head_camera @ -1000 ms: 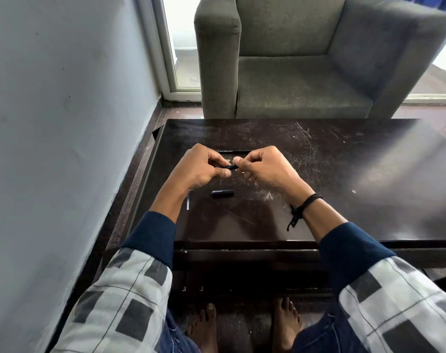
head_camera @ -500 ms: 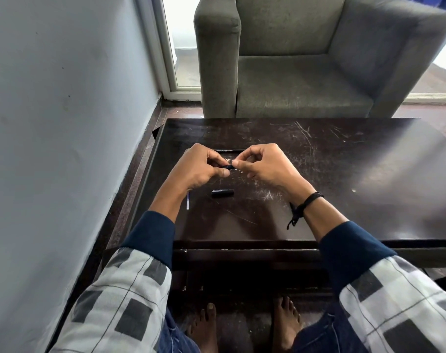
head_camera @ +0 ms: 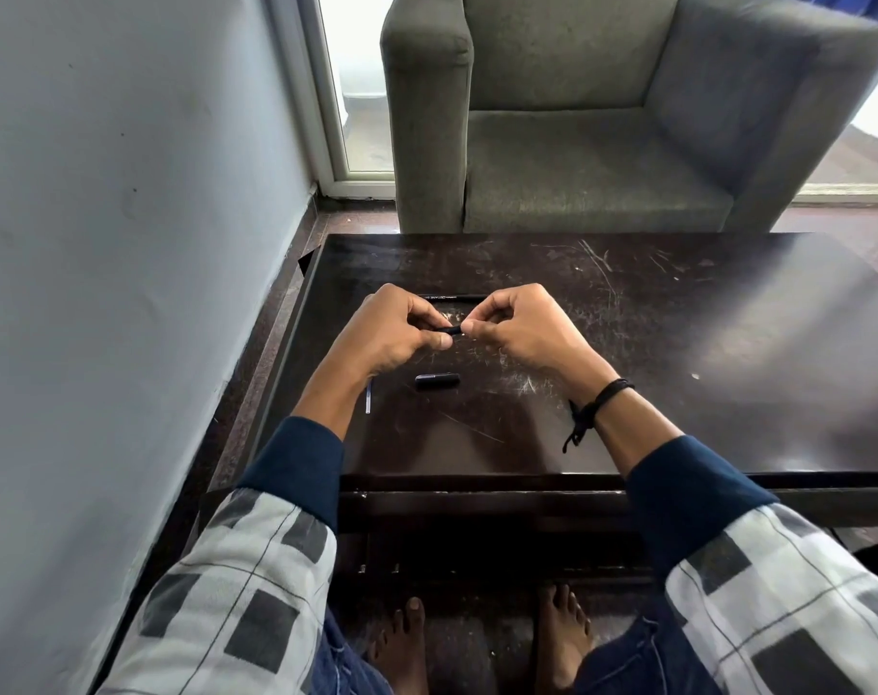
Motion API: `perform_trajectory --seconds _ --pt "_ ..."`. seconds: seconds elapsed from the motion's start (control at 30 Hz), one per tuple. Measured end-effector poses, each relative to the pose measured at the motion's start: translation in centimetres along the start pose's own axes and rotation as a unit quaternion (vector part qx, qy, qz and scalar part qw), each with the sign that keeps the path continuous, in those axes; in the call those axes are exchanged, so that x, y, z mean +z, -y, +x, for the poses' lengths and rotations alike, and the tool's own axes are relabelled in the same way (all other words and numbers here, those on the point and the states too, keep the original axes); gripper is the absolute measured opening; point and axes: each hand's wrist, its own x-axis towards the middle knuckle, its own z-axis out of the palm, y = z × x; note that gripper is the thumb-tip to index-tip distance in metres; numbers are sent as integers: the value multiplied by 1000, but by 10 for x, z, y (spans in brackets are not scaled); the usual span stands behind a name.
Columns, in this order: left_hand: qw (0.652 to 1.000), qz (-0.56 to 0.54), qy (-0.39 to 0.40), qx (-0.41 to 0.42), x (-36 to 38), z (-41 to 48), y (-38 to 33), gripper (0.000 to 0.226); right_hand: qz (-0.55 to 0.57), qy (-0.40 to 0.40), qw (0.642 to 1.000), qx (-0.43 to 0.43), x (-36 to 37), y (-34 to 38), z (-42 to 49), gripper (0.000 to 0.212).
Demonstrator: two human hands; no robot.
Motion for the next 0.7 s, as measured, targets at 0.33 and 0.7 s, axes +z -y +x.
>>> perform_trajectory --seconds 0.33,0.7 --pt "1000 6 -6 9 0 1 3 21 -1 -4 1000 -3 0 1 0 10" --pt "999 48 -18 18 4 1 -1 18 -47 -17 998 35 0 1 1 23"
